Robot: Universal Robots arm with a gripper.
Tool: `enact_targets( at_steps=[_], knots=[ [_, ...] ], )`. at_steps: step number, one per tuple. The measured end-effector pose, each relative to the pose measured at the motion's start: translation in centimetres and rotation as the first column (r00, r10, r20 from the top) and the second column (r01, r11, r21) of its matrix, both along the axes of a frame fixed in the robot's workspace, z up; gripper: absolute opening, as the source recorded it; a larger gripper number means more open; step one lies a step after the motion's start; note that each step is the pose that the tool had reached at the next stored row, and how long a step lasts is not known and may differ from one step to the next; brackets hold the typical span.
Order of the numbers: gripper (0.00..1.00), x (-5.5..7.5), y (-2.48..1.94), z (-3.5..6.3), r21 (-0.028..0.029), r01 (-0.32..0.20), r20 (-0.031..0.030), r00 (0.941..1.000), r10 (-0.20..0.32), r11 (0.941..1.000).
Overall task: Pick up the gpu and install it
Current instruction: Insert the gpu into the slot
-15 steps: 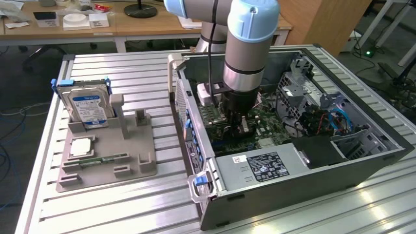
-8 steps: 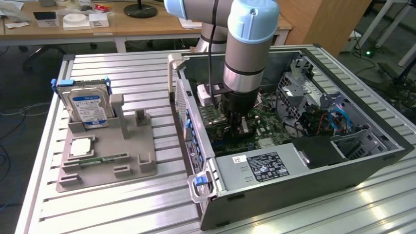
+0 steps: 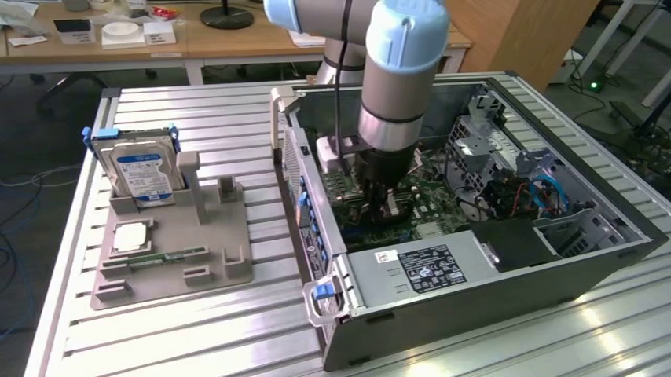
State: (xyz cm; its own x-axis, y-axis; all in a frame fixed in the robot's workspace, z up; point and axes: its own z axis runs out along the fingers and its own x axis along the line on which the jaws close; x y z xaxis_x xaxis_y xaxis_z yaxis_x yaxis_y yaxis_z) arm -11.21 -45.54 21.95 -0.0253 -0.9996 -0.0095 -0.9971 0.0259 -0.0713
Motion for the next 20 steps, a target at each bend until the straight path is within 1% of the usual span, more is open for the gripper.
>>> enact_targets(
  at_steps=[2, 3, 6, 13, 18, 20],
  knots=[
    [0.28, 0.0, 0.00, 0.14, -0.0006, 0.000, 0.0007, 1.0000, 0.000, 1.0000],
    [0.34, 0.1, -0.02, 0.27, -0.0017, -0.001, 0.0008, 1.0000, 0.001, 1.0000],
    [0.34, 0.1, -0.02, 0.63, -0.0019, -0.001, 0.0040, 1.0000, 0.001, 1.0000],
    [0.34, 0.0, -0.02, 2.36, -0.0018, -0.001, 0.0169, 0.9999, 0.001, 1.0000],
    [0.34, 0.0, -0.02, 3.87, -0.0019, -0.001, 0.0235, 0.9997, 0.001, 1.0000],
    [0.34, 0.0, -0.02, 4.40, -0.0018, -0.001, 0.0279, 0.9996, 0.001, 1.0000]
  ],
)
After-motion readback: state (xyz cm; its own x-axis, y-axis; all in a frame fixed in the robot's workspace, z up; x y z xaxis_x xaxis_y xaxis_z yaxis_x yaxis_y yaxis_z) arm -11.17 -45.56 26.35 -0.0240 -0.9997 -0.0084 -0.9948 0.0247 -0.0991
